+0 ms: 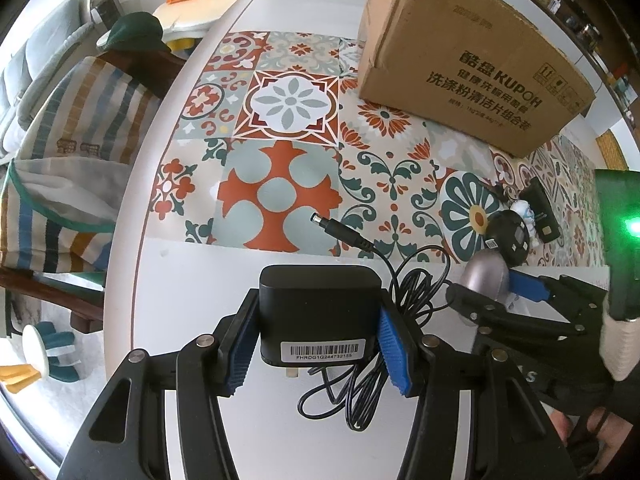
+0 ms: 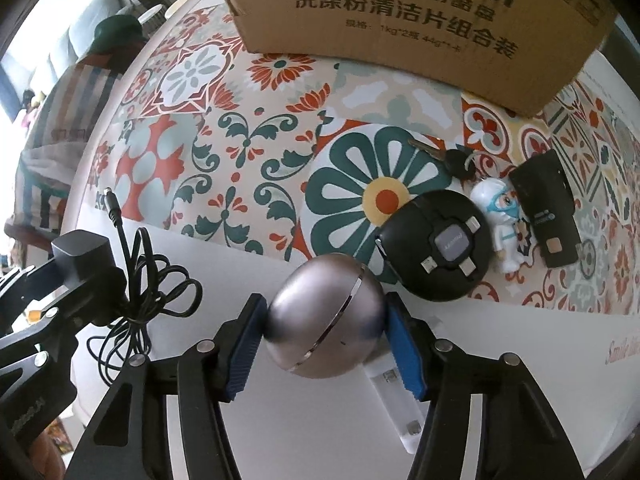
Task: Organize rigid objects
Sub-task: 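Lift and carry the charger and silver device toward the box with both grippers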
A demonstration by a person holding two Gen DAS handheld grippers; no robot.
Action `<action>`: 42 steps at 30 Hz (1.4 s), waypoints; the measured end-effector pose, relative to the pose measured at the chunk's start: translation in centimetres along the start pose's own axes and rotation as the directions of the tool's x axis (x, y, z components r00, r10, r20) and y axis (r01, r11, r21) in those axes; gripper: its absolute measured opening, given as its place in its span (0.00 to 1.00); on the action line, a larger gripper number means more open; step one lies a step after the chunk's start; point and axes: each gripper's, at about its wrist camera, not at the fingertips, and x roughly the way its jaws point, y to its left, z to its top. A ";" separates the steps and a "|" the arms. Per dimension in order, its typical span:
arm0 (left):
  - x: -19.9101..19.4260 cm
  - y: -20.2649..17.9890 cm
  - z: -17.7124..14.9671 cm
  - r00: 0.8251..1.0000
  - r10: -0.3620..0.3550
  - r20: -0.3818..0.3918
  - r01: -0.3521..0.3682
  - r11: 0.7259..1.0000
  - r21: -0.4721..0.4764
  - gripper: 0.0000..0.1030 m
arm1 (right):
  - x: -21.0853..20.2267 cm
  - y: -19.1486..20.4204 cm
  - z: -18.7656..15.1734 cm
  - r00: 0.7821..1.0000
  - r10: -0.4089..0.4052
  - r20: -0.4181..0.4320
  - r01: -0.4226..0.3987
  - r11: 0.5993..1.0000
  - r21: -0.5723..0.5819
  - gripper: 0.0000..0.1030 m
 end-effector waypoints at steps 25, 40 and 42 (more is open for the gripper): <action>-8.8 -3.9 2.5 0.969 -0.068 0.238 0.043 0.993 0.110 0.53 | -13.4 -3.5 -1.2 0.957 0.015 0.289 -0.036 0.997 0.064 0.58; -12.8 -6.2 4.7 0.931 -0.106 0.348 0.052 0.986 0.161 0.53 | -19.0 -4.3 -0.7 0.894 -0.009 0.448 -0.031 0.996 0.083 0.58; -13.2 -6.3 5.1 0.926 -0.110 0.362 0.053 0.985 0.162 0.53 | -19.6 -4.5 -0.5 0.885 -0.013 0.465 -0.031 0.996 0.086 0.58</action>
